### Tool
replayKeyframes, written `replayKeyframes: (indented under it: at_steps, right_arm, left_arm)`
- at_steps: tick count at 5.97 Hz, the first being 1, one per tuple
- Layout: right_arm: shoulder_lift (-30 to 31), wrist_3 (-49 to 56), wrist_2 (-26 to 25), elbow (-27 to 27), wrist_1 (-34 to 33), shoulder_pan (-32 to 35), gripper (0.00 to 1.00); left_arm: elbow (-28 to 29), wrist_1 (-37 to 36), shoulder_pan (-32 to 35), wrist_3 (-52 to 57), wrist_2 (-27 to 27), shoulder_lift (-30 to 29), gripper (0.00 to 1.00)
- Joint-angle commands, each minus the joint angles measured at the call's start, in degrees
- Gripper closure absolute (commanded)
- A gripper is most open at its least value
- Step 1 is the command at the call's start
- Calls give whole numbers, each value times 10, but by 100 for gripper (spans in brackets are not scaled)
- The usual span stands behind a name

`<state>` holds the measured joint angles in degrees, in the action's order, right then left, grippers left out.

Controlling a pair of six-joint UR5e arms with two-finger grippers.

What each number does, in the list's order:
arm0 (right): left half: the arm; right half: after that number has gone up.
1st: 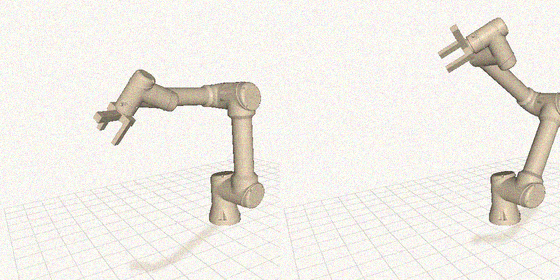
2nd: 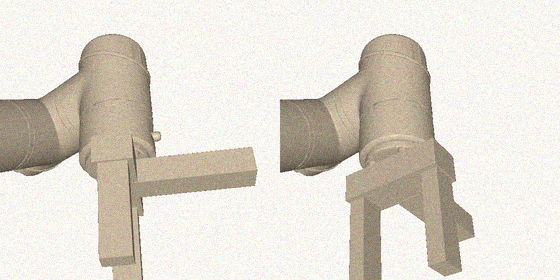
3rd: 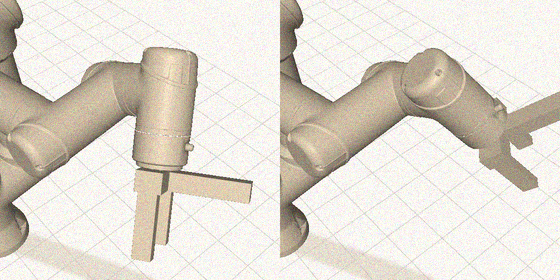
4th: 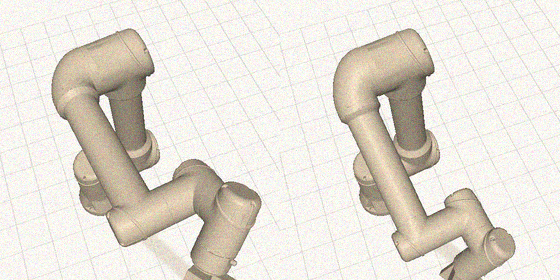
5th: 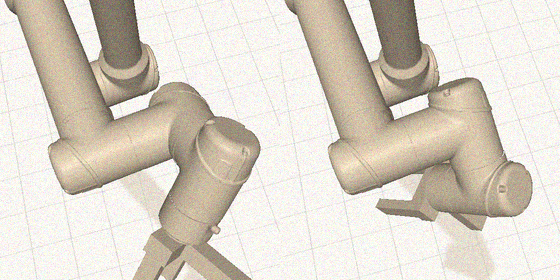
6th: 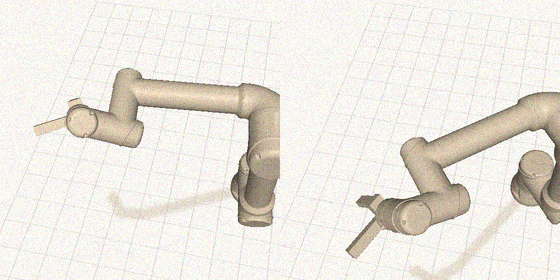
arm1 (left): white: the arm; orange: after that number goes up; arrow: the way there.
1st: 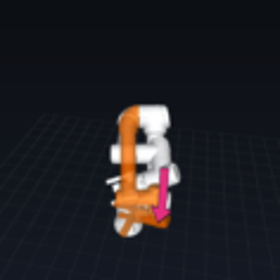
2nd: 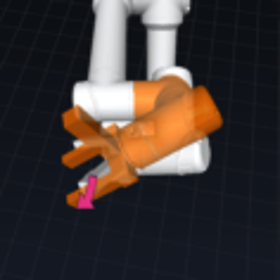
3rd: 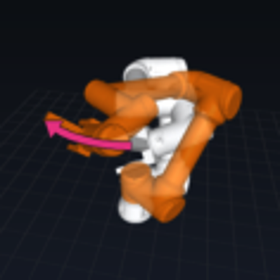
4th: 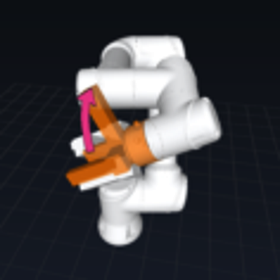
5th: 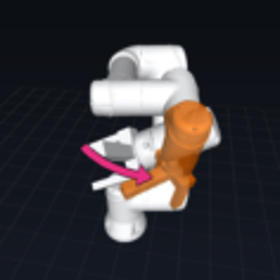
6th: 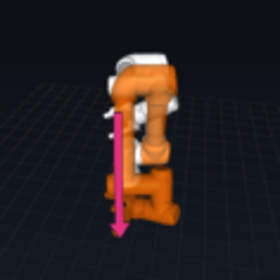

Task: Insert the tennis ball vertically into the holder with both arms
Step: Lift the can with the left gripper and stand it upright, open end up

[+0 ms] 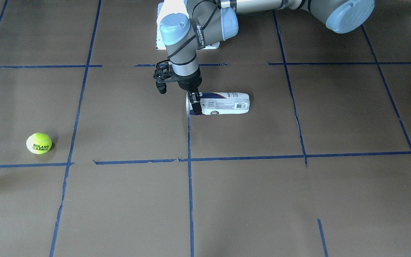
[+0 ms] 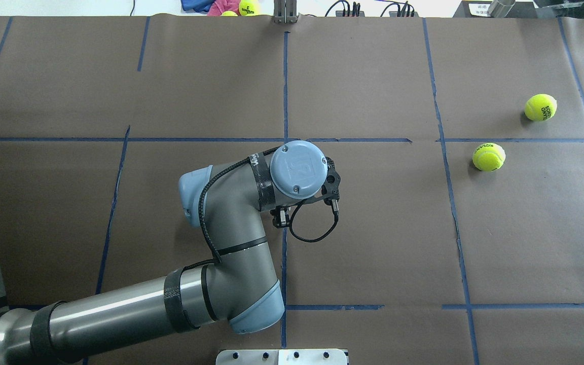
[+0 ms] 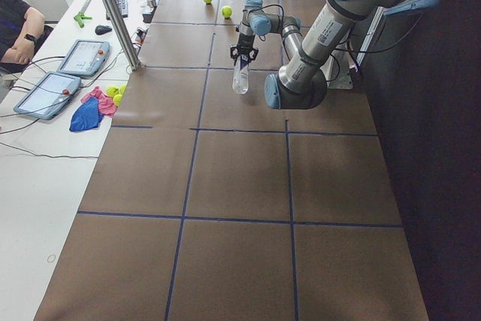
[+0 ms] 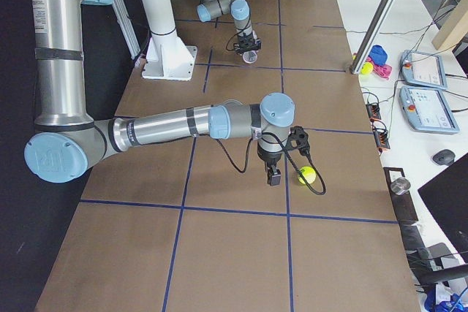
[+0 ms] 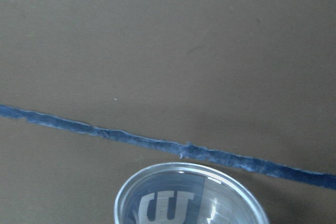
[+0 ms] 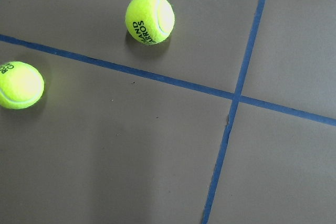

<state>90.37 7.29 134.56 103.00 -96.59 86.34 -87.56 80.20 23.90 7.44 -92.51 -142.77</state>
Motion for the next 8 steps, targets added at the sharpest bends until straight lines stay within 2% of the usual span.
replayKeyframes:
  at_steps: [1,2,4,6,8]
  right_arm:
    - [0,0,0,1,0,0,0]
    - [0,0,0,1,0,0,0]
    - [0,-1,0,3,0,0,0]
    - [0,-8,1,4,0,0,0]
    - [0,-8,1,5,0,0,0]
  left_arm:
    - [-69,54,40,-38,-30,-6,32]
    - [-70,138,74,-86,-79,-5,31]
    - [-69,328,111,-184,-124,5,31]
    - [-67,587,111,-275,-123,91,31]
    - [-56,795,112,-316,-103,158,31]
